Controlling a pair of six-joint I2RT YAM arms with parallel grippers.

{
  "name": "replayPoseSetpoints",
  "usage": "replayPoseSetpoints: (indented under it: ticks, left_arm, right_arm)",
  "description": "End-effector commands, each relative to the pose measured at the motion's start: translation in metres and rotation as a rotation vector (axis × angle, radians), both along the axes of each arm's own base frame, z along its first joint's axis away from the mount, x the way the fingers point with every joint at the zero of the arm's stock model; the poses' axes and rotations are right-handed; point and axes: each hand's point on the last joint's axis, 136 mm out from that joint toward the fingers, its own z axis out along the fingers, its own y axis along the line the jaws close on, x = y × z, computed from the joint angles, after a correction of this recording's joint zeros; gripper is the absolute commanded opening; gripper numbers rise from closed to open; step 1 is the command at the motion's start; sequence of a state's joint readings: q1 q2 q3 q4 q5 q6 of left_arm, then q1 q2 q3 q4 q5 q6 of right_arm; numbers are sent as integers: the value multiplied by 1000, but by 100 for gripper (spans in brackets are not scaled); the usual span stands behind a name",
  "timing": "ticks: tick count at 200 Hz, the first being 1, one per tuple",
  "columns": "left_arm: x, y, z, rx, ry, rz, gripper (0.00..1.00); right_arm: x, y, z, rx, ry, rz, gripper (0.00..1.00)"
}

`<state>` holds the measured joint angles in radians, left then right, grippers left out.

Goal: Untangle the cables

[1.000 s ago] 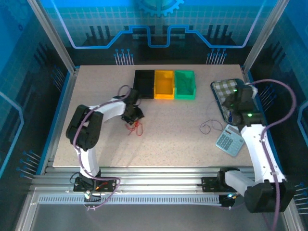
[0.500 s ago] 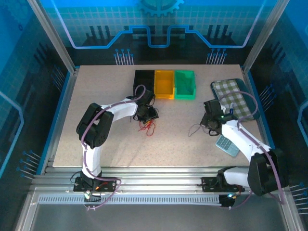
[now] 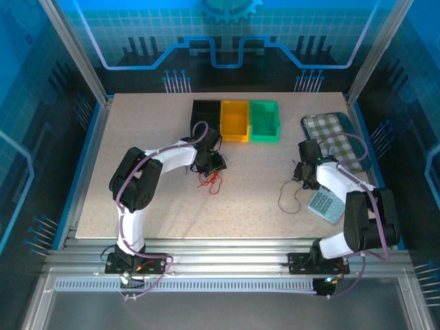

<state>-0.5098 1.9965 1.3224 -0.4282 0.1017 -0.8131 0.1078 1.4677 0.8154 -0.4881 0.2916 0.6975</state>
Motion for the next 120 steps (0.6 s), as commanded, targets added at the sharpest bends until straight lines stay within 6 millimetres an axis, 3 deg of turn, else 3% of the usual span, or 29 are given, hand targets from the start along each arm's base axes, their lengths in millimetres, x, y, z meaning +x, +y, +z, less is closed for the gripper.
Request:
replayPoseSetpoints:
  ticks: [1,17,43,89,120]
  left_arm:
    - [-3,0,1,16,15,6,41]
    - [-3,0,1,17,12,6,41]
    - [-3,0,1,18,15,5,41]
    - [-2,-2,0,8,17,0,41]
    - [-1,-3,0,3,15,-2,41]
  right_arm:
    - [22,1,15,12,-40,27,48]
    - [31,3,24,27,-66,31,49]
    - [30,7,27,54,-66,21,50]
    - [-9,8,10,91,61,-127,52]
    - [-25,15,-2,145,57,-174,75]
